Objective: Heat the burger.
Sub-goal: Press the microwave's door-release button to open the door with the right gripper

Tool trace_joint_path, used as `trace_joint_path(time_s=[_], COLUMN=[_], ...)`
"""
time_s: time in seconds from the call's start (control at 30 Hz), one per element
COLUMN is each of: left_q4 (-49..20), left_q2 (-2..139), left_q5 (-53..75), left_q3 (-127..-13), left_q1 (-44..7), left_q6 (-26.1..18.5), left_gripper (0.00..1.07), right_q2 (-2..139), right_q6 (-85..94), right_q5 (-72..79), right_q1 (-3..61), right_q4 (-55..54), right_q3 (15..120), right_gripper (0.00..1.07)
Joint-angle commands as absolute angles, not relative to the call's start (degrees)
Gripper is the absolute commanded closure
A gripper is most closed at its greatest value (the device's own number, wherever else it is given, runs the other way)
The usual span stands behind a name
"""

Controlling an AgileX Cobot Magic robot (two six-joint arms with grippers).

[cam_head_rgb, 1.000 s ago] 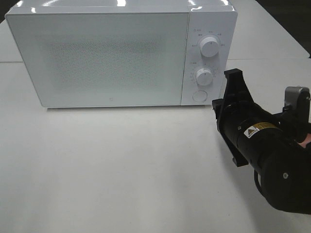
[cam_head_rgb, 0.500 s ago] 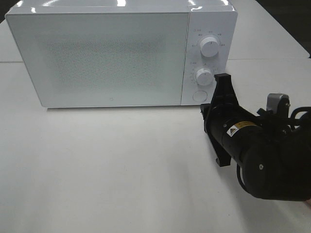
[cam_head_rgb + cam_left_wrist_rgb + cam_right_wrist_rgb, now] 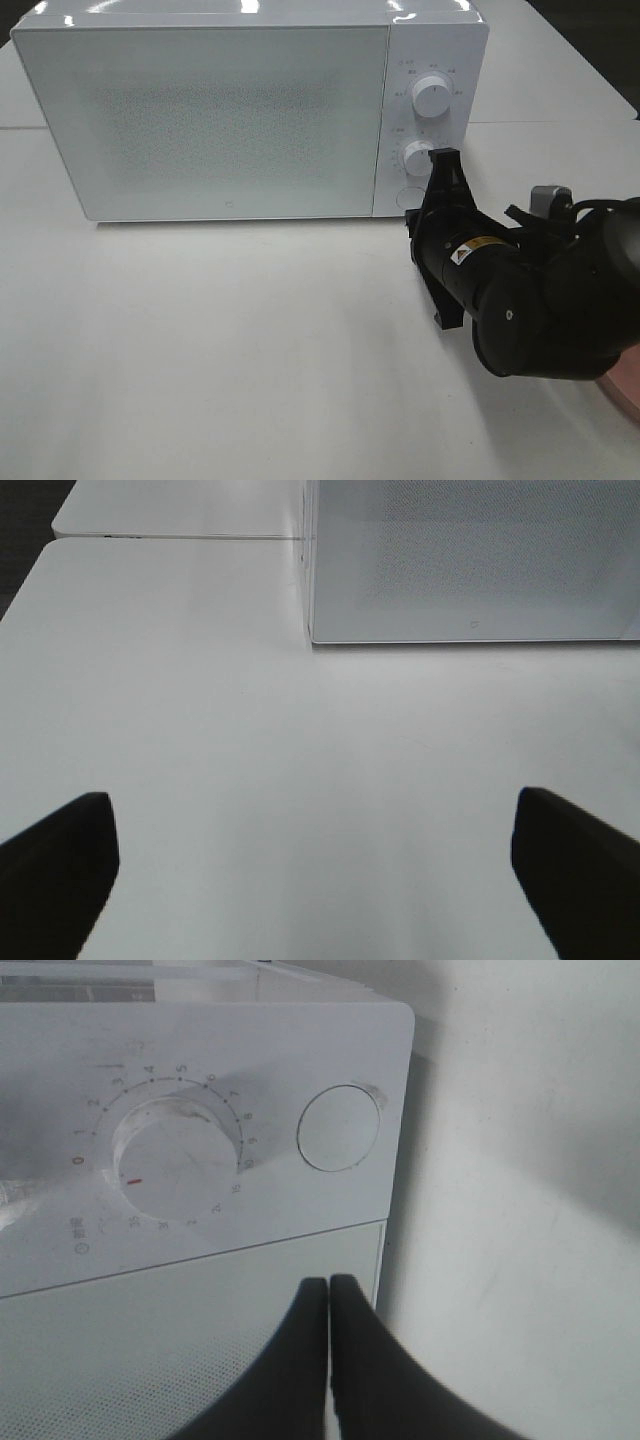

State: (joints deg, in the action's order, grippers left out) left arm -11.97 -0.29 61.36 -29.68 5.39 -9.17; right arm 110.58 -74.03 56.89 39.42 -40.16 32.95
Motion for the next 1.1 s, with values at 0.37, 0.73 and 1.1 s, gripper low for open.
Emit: trace_joint_path(time_s=[0.37,0.73,1.1], left_q4=[-12.55,-12.49,-12.49], left_q2=[-1.20,-1.20,-1.20], left_q5=[61.48,61.48,61.48], left_q3=[-29.56,-29.56,-29.56], left_q1=[5.56,5.56,5.56], left_q6=[-8.88,-8.88,-8.88], left_gripper=[0.06,0.06,0.06], right_q2=[113.50,115.34,118.49], right_q6=[-76.03,-75.80,-75.06], right_q5=[54.55,54.14,54.49], right_q1=[35.98,35.35,35.29], right_q4=[-35.52,-36.84,-37.47], right_q3=[35.47,37.47,41.60], right_gripper=[1.07,1.07,1.07])
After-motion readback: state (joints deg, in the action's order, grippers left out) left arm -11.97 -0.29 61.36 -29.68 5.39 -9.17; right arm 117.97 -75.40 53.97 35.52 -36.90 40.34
